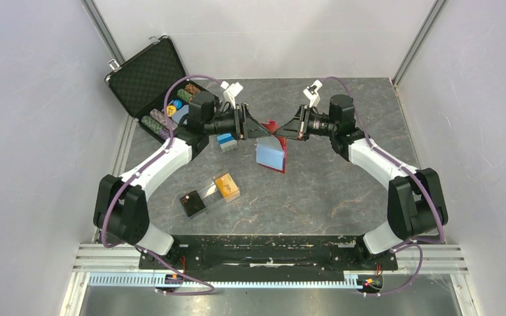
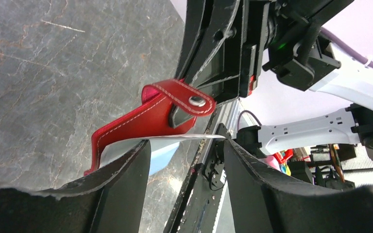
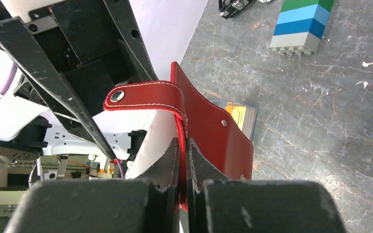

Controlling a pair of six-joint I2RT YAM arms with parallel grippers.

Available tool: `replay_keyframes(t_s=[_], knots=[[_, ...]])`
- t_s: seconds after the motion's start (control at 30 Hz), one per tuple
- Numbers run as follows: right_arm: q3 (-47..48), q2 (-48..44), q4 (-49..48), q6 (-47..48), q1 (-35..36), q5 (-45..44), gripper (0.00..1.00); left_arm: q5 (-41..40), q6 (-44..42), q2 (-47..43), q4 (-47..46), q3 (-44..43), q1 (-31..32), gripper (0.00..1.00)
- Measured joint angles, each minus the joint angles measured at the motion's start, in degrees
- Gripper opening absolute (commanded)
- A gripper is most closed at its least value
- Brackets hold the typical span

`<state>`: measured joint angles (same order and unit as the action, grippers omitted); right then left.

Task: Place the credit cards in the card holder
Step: Open the card holder.

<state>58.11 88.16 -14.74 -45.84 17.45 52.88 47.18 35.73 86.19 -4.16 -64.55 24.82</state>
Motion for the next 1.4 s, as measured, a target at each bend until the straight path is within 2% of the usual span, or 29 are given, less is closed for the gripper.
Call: replay_keyframes(t_s=[0.1, 0.3, 0.53, 0.63, 0.7, 0.87, 1.03, 1.07, 1.2, 1.4], knots=[[-0.7, 0.0, 0.0, -0.9, 0.0, 0.0, 0.0, 0.2, 1.0, 0.0, -2.1, 0.3, -0.1, 0.64], [-1.9, 0.0, -2.0, -5.3, 0.0, 0.5, 0.0, 0.8, 0.9, 0.0, -2.7, 0.8, -0.3, 0.56], [-3.2, 0.0, -6.4, -10.8, 0.0, 1.3, 0.0, -0.3, -3.9, 0.0, -0.3, 0.9, -0.3, 0.35], [-3.2, 0.0, -7.4, -11.8, 0.0, 1.4, 0.0, -0.7, -6.4, 0.0, 0.7, 0.9, -0.3, 0.34], [-3.2, 0.0, -7.7, -12.2, 0.0, 1.3, 0.0, -1.3, -8.4, 0.0, 2.1, 0.9, -0.3, 0.37], [-3.2, 0.0, -8.0, -13.0, 0.1, 1.6, 0.0, -6.4, -13.7, 0.3, 8.3, 0.5, -0.3, 0.59], [-3.2, 0.0, -7.9, -13.1, 0.3, 2.4, 0.0, -9.9, -16.0, 1.8, 11.5, -0.3, -0.3, 0.72], [-3.2, 0.0, -8.0, -13.1, 0.3, 2.6, 0.0, -10.0, -16.1, 2.1, 11.4, -0.3, -0.3, 0.78], [-3.2, 0.0, -8.0, -13.1, 0.3, 3.4, 0.0, -8.6, -16.1, 3.1, 10.8, -0.3, -0.4, 0.8], [-3.2, 0.6, -9.1, -13.0, 0.3, 5.3, 0.0, -2.4, -15.4, 3.5, 5.7, 0.8, -1.6, 0.79]])
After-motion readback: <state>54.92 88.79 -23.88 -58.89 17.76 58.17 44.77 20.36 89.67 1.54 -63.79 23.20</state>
